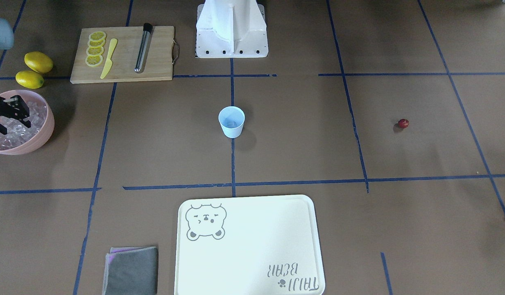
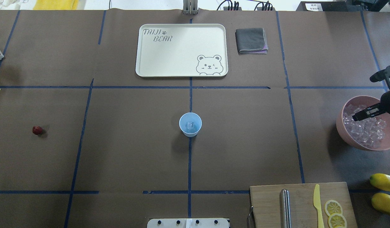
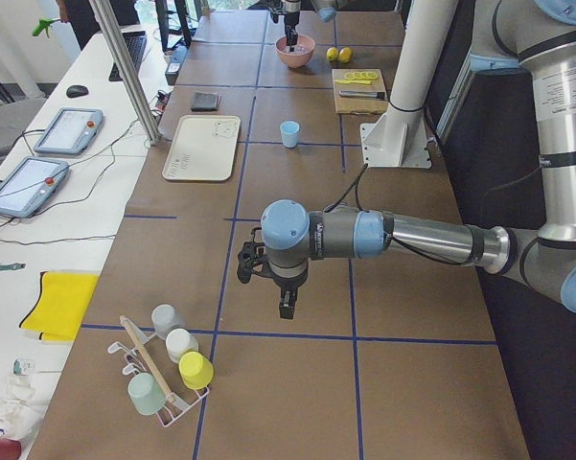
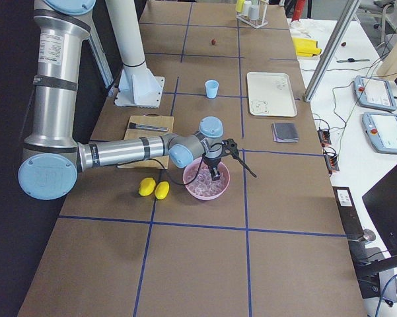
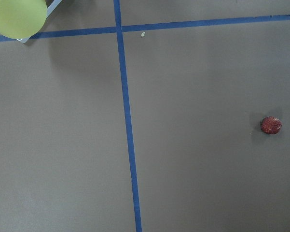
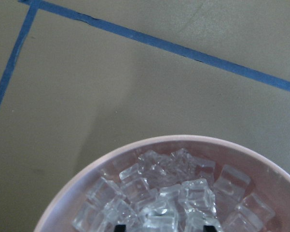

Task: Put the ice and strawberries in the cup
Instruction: 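Lower the right gripper into the bowl and grasp a third ice cube, then carry the ice cube with the right gripper over the blue cup and release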

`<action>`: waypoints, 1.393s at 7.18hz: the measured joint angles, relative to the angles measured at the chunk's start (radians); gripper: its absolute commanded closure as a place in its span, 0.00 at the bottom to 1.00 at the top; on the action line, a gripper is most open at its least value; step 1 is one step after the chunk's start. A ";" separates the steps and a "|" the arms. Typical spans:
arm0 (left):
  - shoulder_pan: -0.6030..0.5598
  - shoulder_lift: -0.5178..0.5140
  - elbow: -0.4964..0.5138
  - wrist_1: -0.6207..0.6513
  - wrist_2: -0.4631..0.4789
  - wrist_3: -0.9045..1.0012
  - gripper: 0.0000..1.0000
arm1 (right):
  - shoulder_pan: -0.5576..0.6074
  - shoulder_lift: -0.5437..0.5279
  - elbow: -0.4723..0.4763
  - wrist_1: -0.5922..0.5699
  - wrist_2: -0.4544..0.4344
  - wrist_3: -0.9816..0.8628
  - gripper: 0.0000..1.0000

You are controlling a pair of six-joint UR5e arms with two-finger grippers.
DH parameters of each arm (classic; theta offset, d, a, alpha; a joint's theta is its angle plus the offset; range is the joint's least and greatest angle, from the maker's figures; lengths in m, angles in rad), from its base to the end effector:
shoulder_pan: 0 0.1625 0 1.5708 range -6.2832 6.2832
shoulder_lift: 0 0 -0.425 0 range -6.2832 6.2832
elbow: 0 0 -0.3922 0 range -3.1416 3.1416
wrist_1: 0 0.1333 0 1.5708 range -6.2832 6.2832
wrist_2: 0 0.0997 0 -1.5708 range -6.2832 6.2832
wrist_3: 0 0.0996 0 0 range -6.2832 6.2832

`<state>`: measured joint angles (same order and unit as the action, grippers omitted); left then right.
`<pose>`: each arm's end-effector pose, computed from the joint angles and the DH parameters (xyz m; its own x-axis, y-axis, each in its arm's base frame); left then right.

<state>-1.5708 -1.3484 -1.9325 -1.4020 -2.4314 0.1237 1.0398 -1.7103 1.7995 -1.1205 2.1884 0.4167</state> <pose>-0.0578 -0.3924 0.5904 0.6470 0.1011 -0.7558 -0.0804 0.9947 0.0643 -0.1671 -0.4339 0.5669 0.6810 -0.3126 0.6622 0.1737 0.9474 0.2687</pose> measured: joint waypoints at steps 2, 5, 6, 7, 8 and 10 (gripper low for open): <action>-0.001 0.001 -0.003 0.001 0.000 -0.001 0.00 | -0.002 -0.001 0.000 0.000 -0.007 0.000 1.00; -0.001 0.001 -0.006 0.001 0.000 -0.001 0.00 | 0.001 0.001 0.015 -0.003 0.004 -0.003 1.00; -0.001 0.001 -0.006 0.002 0.000 -0.001 0.00 | 0.016 0.001 0.050 -0.013 0.007 -0.003 1.00; 0.000 0.002 -0.006 0.002 0.000 0.000 0.00 | 0.033 0.006 0.101 -0.041 0.008 0.001 1.00; 0.000 0.002 -0.006 0.002 0.000 -0.001 0.00 | 0.041 0.027 0.149 -0.086 0.020 0.029 1.00; 0.000 0.002 -0.006 0.003 0.000 -0.001 0.00 | 0.039 0.124 0.199 -0.136 0.099 0.206 1.00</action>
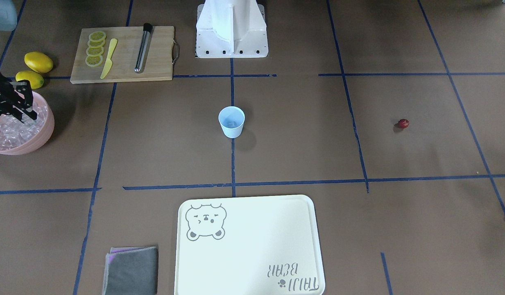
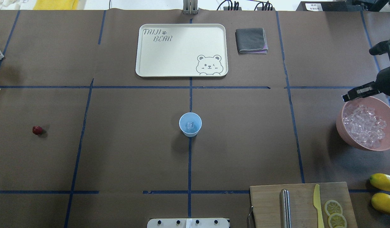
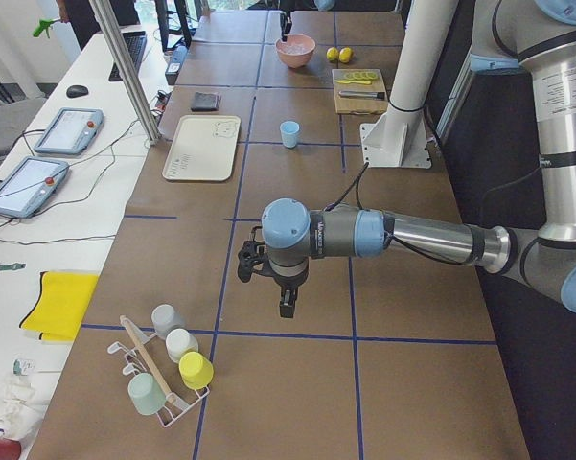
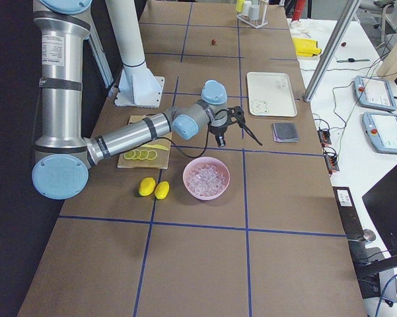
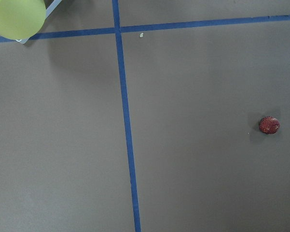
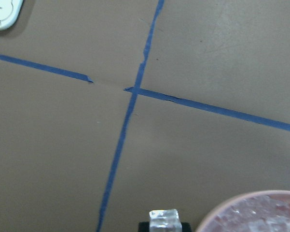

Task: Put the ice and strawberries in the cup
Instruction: 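Carry the ice cube with the right gripper over the blue cup and release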

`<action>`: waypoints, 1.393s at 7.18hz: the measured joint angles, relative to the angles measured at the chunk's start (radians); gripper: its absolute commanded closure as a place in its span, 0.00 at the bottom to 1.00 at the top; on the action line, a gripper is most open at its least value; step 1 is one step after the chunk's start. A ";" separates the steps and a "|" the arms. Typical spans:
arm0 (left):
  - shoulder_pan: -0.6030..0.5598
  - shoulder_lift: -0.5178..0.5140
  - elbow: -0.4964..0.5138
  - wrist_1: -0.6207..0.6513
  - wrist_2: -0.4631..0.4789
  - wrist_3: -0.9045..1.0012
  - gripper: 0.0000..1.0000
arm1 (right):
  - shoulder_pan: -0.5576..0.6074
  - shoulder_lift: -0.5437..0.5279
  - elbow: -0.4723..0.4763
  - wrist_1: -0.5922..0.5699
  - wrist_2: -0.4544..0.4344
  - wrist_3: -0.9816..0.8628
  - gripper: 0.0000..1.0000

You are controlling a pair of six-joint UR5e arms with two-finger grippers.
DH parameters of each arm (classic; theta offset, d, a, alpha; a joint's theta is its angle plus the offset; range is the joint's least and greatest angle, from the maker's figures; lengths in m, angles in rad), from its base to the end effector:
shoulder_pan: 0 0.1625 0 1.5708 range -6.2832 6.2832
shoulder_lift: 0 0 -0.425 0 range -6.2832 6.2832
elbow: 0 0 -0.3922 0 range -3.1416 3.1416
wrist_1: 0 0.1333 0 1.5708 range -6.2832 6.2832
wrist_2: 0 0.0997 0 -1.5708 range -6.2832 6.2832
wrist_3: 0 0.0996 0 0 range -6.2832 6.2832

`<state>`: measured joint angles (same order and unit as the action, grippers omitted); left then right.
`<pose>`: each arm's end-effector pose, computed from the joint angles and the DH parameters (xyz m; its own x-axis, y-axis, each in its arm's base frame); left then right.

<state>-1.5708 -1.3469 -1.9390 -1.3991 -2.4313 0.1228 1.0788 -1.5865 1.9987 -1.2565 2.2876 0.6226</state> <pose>-0.0578 -0.3916 0.5881 0.6471 0.1018 -0.7555 -0.0799 0.9946 0.0657 -0.1656 -0.4526 0.4202 0.5783 -0.2176 0.7863 0.0196 0.9672 0.2532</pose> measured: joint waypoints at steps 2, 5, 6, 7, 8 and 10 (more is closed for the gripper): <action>0.000 0.000 -0.002 0.001 0.000 0.000 0.00 | -0.073 0.155 0.010 -0.006 0.018 0.319 1.00; 0.000 0.000 -0.012 0.002 0.000 0.000 0.00 | -0.347 0.406 -0.025 -0.017 -0.202 0.755 0.98; 0.000 0.000 -0.015 0.003 0.000 0.000 0.00 | -0.435 0.477 -0.062 -0.018 -0.294 0.856 0.98; 0.000 0.000 -0.017 0.003 0.000 0.000 0.00 | -0.512 0.544 -0.115 -0.018 -0.381 0.924 0.97; 0.000 0.000 -0.018 0.004 0.000 0.000 0.00 | -0.567 0.605 -0.176 -0.017 -0.448 0.962 0.86; 0.000 0.000 -0.019 0.004 0.000 0.000 0.00 | -0.614 0.663 -0.247 -0.016 -0.503 0.987 0.59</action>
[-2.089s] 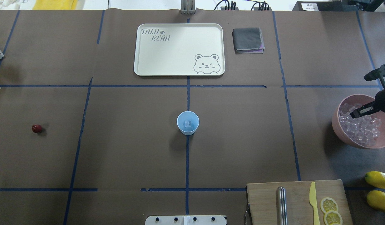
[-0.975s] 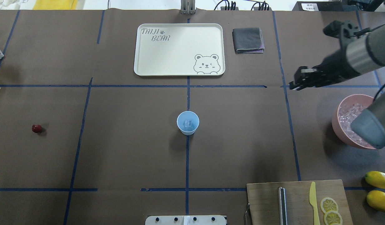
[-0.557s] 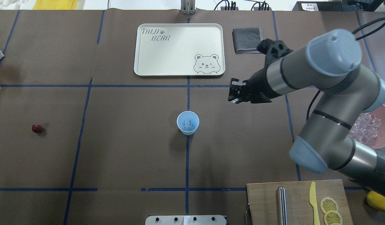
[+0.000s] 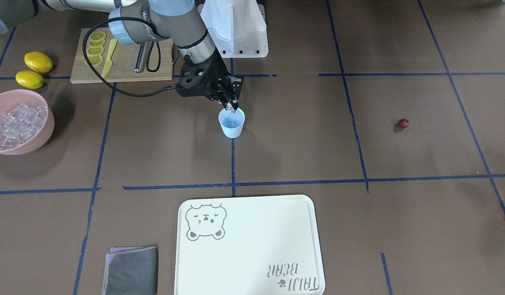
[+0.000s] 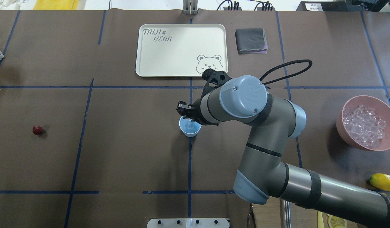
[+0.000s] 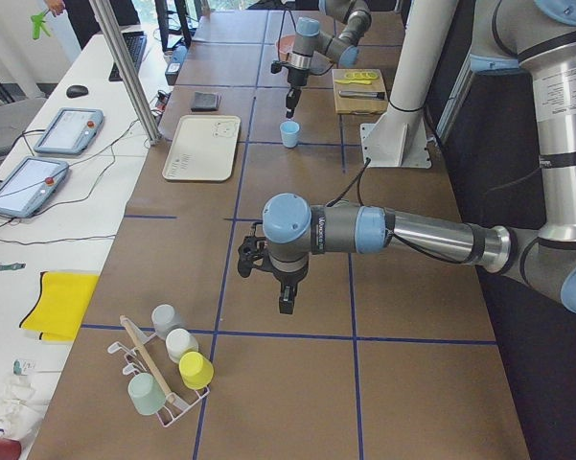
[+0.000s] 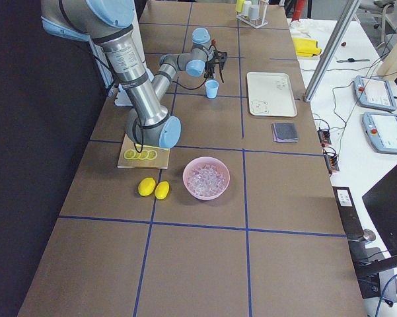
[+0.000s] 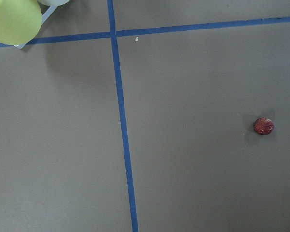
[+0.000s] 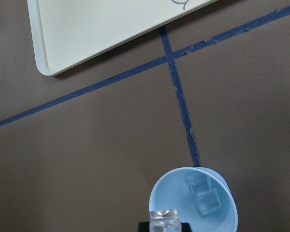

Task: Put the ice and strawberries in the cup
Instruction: 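Carry the ice cube with the right gripper over the blue cup and release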

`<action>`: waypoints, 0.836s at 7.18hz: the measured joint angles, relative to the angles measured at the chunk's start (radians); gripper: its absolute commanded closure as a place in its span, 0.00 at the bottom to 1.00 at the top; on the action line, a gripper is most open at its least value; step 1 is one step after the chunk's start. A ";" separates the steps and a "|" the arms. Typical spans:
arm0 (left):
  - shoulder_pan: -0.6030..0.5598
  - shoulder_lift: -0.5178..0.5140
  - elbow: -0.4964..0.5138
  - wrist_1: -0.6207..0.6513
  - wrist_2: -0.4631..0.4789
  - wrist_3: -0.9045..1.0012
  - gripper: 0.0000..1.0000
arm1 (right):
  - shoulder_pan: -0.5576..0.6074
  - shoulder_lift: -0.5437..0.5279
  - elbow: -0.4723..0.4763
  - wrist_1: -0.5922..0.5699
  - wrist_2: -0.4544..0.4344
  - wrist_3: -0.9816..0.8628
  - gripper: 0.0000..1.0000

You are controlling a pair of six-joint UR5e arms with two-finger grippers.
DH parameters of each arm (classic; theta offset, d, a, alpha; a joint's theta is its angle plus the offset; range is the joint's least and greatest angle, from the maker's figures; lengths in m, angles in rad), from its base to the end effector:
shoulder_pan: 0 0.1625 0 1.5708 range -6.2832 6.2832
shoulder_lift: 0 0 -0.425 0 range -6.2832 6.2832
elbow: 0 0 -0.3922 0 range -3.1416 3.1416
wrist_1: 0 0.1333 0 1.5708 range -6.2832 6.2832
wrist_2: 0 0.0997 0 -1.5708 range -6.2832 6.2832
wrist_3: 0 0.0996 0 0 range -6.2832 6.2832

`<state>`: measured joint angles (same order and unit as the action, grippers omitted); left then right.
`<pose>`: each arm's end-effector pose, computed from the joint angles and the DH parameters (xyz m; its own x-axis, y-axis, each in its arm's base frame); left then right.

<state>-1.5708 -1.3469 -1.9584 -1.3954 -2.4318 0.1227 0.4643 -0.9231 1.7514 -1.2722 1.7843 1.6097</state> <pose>-0.0578 -0.3915 0.5790 0.6468 0.1136 -0.7542 -0.0798 0.9935 0.0812 -0.5330 -0.3924 0.1642 0.3733 0.2295 0.8989 -0.2813 0.9513 -0.1260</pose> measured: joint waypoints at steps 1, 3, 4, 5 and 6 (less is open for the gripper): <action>0.000 0.000 -0.002 0.000 -0.001 0.000 0.00 | -0.009 0.003 -0.015 0.000 -0.006 0.000 0.52; 0.000 0.000 -0.007 0.000 0.000 0.000 0.00 | -0.015 0.001 -0.025 0.001 -0.011 -0.005 0.34; 0.000 0.000 -0.008 0.000 0.000 0.000 0.00 | -0.016 -0.001 -0.025 0.001 -0.014 -0.007 0.33; 0.000 0.000 -0.008 -0.001 0.000 0.000 0.00 | -0.016 -0.003 -0.025 0.001 -0.016 -0.010 0.33; 0.001 0.000 -0.007 -0.002 0.000 0.000 0.00 | -0.008 -0.007 -0.020 0.000 -0.014 -0.012 0.30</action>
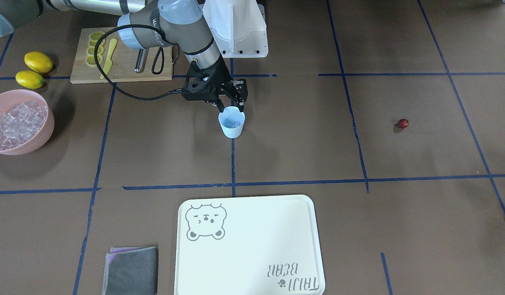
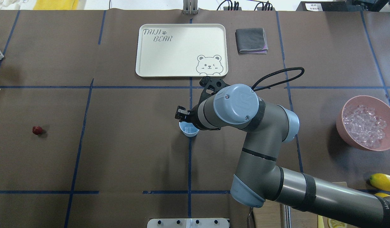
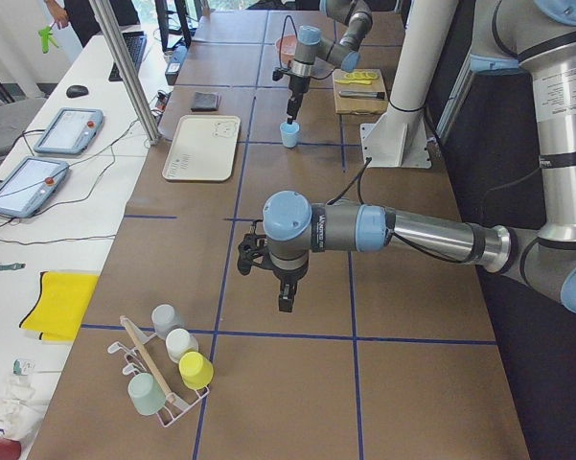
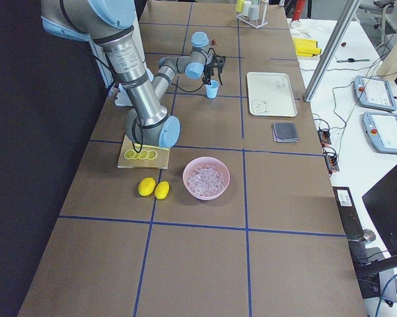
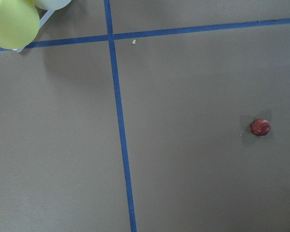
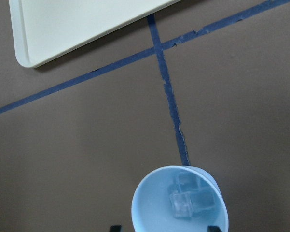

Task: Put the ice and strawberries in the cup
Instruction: 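Withdraw the right gripper toward the bowl while the left arm reaches toward the strawberry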

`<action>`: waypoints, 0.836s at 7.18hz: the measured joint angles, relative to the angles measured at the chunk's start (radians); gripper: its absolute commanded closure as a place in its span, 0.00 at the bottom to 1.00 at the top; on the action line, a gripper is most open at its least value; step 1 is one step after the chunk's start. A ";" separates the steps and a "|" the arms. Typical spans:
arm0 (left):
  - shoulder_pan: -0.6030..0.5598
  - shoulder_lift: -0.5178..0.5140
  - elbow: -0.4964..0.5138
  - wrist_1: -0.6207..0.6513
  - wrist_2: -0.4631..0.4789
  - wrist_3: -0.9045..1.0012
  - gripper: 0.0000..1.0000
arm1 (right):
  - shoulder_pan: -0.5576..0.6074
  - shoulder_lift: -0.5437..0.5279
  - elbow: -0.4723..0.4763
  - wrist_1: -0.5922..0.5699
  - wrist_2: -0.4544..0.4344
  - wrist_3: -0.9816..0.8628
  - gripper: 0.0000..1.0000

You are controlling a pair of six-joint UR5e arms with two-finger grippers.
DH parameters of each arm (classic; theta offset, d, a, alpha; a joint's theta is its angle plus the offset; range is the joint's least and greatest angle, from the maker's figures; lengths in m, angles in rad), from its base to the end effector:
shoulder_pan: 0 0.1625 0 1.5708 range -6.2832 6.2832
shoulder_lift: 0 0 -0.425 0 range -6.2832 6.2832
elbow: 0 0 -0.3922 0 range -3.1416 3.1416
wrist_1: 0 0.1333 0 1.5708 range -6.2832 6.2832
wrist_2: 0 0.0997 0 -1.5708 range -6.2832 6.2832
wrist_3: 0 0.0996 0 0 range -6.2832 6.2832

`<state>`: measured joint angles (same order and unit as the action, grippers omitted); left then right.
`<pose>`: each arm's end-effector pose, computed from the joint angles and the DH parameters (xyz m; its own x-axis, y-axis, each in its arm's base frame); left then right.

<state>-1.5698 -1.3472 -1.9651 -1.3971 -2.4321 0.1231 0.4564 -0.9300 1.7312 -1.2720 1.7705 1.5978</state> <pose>-0.0573 -0.3918 0.5755 0.6464 0.1212 -0.7533 -0.0810 0.9926 0.0902 -0.5417 -0.3924 0.1769 0.3997 0.2257 0.8884 -0.2842 0.9520 -0.1140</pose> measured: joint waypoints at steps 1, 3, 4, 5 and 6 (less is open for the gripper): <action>0.004 -0.001 0.003 -0.001 -0.007 0.001 0.00 | 0.019 -0.021 0.026 -0.001 0.010 -0.002 0.22; 0.042 -0.010 0.013 -0.029 -0.057 -0.061 0.00 | 0.121 -0.149 0.153 -0.003 0.115 -0.023 0.01; 0.094 -0.015 0.020 -0.092 -0.067 -0.159 0.00 | 0.225 -0.230 0.210 -0.005 0.231 -0.076 0.00; 0.164 -0.031 0.041 -0.178 -0.055 -0.294 0.01 | 0.336 -0.312 0.247 -0.005 0.343 -0.172 0.00; 0.243 -0.061 0.077 -0.282 -0.013 -0.450 0.01 | 0.452 -0.403 0.273 -0.005 0.443 -0.316 0.00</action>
<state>-1.3268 -1.4084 -1.8885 -1.6793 -2.4446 -0.3267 0.9080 -1.3333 2.0037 -1.2774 2.2136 1.2818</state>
